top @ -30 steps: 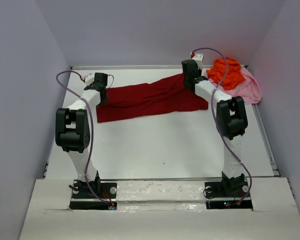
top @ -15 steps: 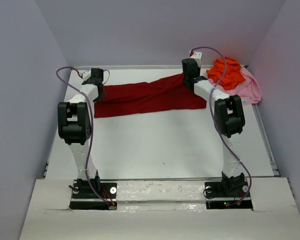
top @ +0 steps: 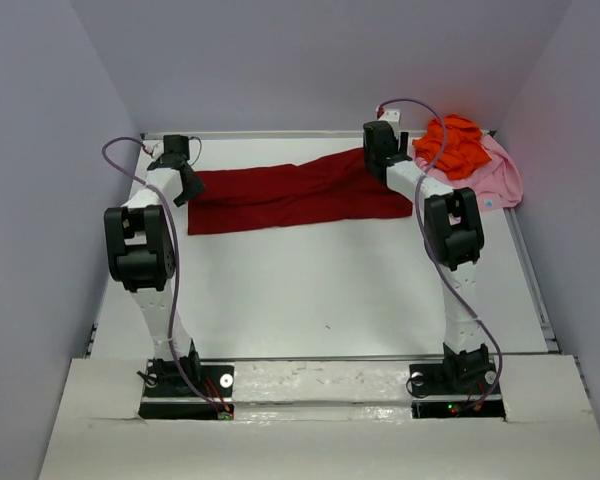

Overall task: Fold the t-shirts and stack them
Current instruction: Fold the 1/3-folded T-shirt at the center of the board.

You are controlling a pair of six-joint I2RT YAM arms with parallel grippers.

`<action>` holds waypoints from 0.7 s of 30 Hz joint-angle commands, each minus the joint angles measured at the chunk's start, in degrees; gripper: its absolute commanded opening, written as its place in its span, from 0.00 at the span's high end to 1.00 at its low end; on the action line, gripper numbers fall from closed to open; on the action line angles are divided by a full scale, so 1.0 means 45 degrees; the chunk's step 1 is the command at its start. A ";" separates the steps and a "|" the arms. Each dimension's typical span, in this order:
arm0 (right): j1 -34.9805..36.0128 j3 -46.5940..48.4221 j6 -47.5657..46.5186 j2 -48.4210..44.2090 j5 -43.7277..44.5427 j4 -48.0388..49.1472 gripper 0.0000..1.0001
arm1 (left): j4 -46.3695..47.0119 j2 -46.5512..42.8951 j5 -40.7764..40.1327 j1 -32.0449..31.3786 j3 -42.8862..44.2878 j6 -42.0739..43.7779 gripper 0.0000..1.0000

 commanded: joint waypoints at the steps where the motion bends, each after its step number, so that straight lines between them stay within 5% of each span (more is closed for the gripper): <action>1: -0.0094 0.0032 0.0077 -0.0844 -0.0242 0.0332 0.25 | 0.0253 -0.2243 0.0555 -0.0068 0.0089 0.0237 0.48; 8: 0.0334 -0.0887 0.0410 -0.1863 -0.2215 0.0254 0.23 | -0.0099 -0.3650 0.1317 -0.0068 0.0383 0.0589 0.47; 13: 0.0472 -0.0887 0.0467 -0.1921 -0.3015 -0.0273 0.23 | 0.1693 -0.4667 0.2448 -0.0087 -0.1744 0.0180 0.46; 21: 0.0726 -0.1470 0.1266 -0.2077 -0.3934 -0.0898 0.24 | 0.2674 -0.1979 0.5510 -0.0458 -0.1944 -0.0582 0.47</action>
